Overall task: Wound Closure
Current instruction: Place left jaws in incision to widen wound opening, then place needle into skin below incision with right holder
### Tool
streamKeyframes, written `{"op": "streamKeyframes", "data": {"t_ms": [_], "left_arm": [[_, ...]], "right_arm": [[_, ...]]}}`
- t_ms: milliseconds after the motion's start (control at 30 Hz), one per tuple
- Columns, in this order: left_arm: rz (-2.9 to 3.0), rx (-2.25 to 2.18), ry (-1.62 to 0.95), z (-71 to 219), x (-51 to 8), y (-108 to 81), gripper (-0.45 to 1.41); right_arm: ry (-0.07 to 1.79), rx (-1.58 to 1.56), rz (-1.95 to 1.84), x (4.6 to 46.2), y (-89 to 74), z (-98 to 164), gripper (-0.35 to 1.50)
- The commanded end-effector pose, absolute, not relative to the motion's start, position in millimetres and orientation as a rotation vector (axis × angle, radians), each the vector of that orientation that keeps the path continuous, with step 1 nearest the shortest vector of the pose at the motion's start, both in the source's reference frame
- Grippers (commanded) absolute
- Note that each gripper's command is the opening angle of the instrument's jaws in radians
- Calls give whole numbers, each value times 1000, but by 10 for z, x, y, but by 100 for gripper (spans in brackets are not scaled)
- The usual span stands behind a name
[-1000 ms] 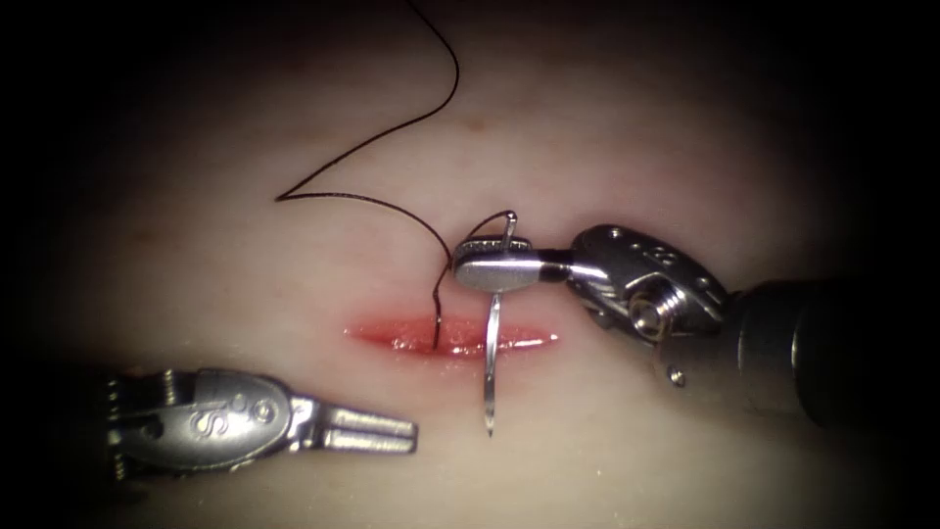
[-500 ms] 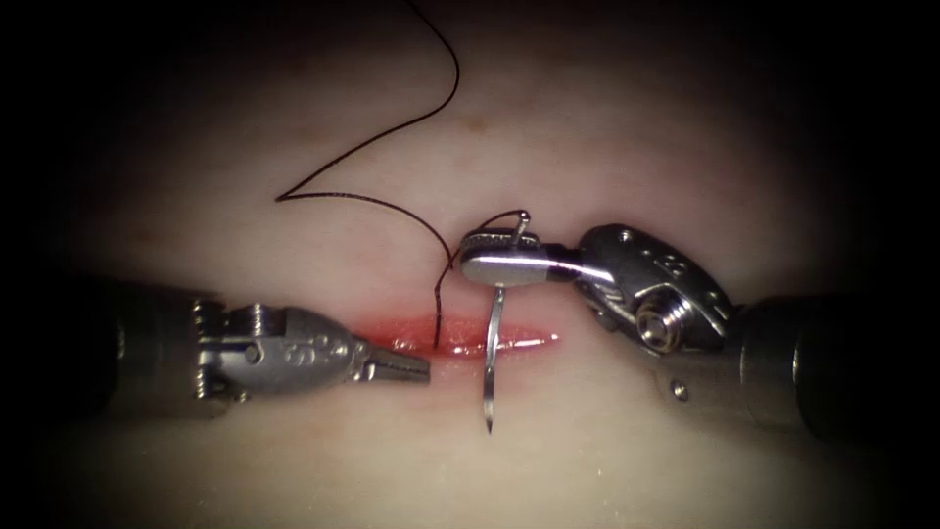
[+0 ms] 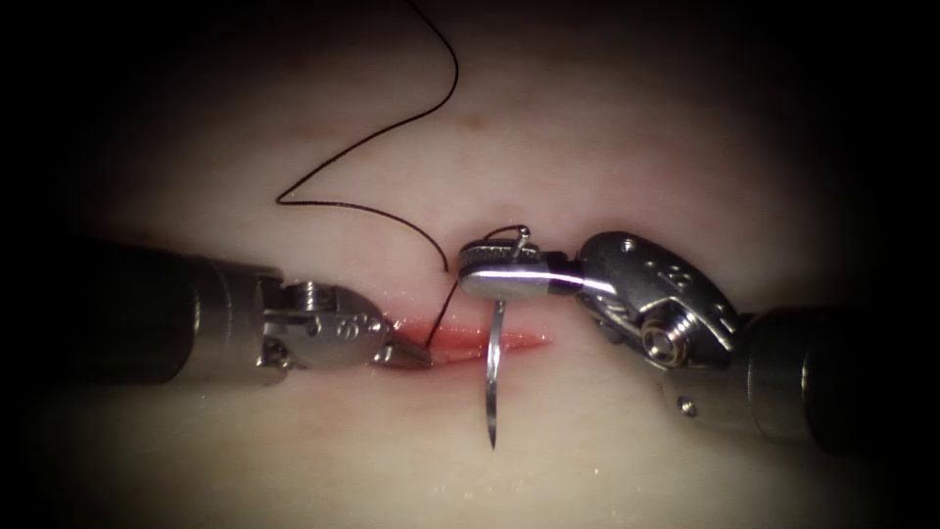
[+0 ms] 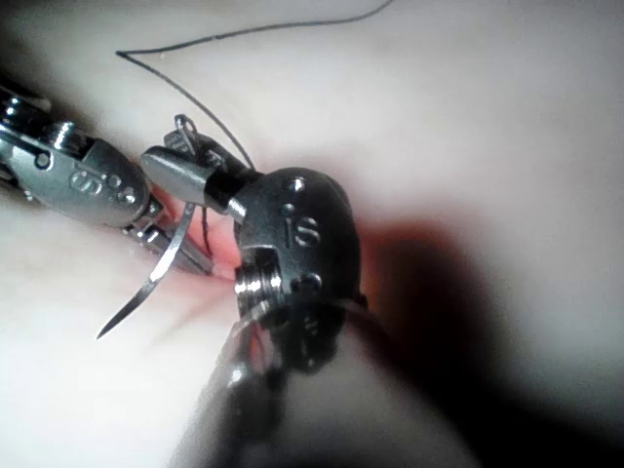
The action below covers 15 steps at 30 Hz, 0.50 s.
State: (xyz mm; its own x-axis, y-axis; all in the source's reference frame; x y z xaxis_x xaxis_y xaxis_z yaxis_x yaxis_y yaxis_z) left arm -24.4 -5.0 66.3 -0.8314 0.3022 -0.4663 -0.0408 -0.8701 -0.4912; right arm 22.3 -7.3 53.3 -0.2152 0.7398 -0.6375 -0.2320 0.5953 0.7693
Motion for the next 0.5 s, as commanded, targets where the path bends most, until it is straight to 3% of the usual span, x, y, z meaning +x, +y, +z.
{"op": "streamKeyframes", "data": {"t_ms": [33, 233, 267, 333, 500], "left_arm": [[2757, -792, -743, 670, -249, -54, -45], [2689, -652, -932, 669, -251, -53, -45], [2675, -608, -950, 669, -252, -52, -13], [2690, -571, -972, 669, -253, -51, 32], [2701, -498, -1050, 671, -254, -63, 44]], "right_arm": [[1548, 436, 932, 230, -75, 541, -35], [1576, 322, 845, 237, -74, 555, -35], [1585, 273, 812, 240, -74, 564, -35], [1599, 217, 782, 244, -71, 577, -35], [1643, 144, 759, 248, -62, 598, -35]]}}
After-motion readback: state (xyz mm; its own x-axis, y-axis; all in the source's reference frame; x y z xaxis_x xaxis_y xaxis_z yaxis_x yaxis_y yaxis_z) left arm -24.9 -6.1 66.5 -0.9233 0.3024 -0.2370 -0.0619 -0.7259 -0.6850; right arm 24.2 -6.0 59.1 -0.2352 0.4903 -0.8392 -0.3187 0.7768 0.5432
